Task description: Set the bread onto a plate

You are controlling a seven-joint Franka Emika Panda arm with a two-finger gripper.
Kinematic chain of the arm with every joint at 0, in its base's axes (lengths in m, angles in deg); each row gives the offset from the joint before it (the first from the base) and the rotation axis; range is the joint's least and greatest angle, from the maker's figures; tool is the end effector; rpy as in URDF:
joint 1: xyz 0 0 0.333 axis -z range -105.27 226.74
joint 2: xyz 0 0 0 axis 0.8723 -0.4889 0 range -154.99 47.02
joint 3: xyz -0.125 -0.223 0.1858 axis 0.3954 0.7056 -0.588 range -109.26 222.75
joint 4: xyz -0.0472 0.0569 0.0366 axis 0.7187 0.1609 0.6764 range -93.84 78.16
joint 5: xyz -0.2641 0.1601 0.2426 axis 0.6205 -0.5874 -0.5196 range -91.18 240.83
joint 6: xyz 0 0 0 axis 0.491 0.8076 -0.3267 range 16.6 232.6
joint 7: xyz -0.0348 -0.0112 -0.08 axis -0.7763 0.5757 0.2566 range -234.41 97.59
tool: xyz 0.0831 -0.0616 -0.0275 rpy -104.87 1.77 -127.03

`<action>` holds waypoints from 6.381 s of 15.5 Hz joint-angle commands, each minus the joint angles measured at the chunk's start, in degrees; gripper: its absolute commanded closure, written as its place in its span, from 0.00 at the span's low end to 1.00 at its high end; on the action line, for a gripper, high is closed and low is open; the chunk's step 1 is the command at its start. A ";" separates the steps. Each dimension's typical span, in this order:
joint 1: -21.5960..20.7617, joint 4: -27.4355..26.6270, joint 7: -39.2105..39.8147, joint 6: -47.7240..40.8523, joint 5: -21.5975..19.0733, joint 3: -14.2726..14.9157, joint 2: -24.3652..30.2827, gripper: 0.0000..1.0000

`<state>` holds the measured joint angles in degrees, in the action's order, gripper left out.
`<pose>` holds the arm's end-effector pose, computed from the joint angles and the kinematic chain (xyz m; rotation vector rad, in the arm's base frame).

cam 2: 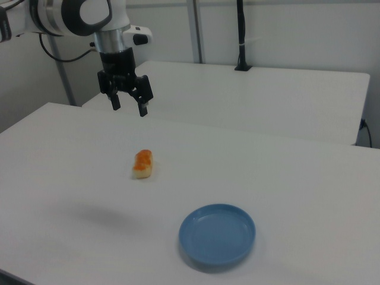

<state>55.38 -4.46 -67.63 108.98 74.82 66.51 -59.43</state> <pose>0.5837 -0.0403 0.6011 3.1245 -0.0979 -0.0176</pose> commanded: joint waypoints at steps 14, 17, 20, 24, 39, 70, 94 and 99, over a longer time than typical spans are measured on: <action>-5.28 -3.12 12.48 10.99 -0.44 1.40 -5.18 0.00; -7.38 -3.03 15.56 13.90 -0.53 2.80 -8.17 0.00; -8.35 -2.77 15.83 17.50 -0.44 2.98 -12.20 0.00; -9.58 -2.68 15.74 21.02 -0.17 3.07 -16.08 0.00; -13.28 -2.59 14.33 29.46 0.97 2.89 -26.54 0.00; -7.05 -4.07 19.06 24.20 0.97 5.88 -16.28 0.60; -2.12 -27.11 41.67 38.69 0.70 23.55 -10.99 0.22; -1.77 -27.64 41.67 38.78 0.70 23.55 -11.43 0.00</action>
<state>54.36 -29.99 -27.20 146.27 75.69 89.23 -72.27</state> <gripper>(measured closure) 0.097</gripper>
